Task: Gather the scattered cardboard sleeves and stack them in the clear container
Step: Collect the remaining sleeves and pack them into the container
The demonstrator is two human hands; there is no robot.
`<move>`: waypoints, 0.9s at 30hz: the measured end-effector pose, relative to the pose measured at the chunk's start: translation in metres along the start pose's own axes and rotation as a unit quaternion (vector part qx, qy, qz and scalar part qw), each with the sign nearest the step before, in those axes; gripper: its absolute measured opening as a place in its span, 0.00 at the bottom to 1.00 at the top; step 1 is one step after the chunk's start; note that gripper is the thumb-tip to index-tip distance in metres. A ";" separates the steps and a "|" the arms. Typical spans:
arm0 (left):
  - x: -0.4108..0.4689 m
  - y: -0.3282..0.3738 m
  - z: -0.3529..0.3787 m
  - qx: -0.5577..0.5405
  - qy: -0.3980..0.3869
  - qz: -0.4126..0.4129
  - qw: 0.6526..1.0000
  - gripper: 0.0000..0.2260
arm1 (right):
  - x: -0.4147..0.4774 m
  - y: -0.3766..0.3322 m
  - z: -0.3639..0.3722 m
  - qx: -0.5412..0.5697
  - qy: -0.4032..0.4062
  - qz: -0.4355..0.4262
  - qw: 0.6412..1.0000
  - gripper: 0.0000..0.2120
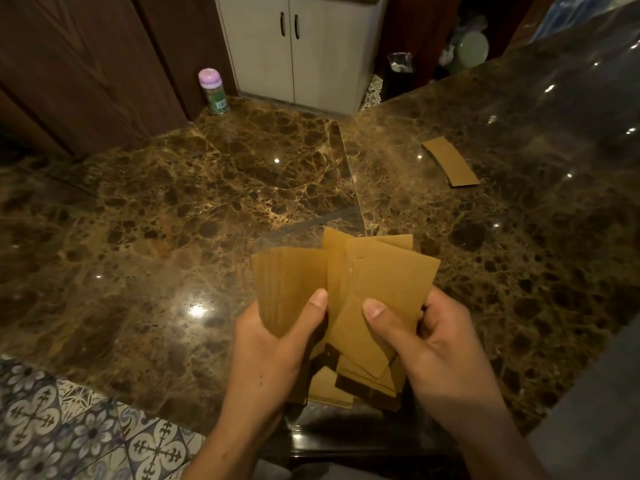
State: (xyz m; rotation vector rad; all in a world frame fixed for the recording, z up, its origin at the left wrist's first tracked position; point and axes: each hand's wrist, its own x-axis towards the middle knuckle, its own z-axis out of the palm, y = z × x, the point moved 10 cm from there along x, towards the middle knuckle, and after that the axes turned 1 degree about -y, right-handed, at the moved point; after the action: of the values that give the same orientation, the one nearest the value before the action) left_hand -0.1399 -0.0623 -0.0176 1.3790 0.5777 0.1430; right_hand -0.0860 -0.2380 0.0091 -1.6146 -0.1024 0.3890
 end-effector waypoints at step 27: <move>-0.002 -0.018 0.008 -0.195 -0.047 -0.114 0.973 0.19 | 0.007 0.029 -0.001 0.254 -0.024 0.139 0.957 0.18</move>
State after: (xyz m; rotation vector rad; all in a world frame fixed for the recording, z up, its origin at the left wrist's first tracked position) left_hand -0.1423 -0.0737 -0.0337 0.9268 0.5884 0.0037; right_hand -0.0841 -0.2395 -0.0207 -1.1103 0.1804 0.6163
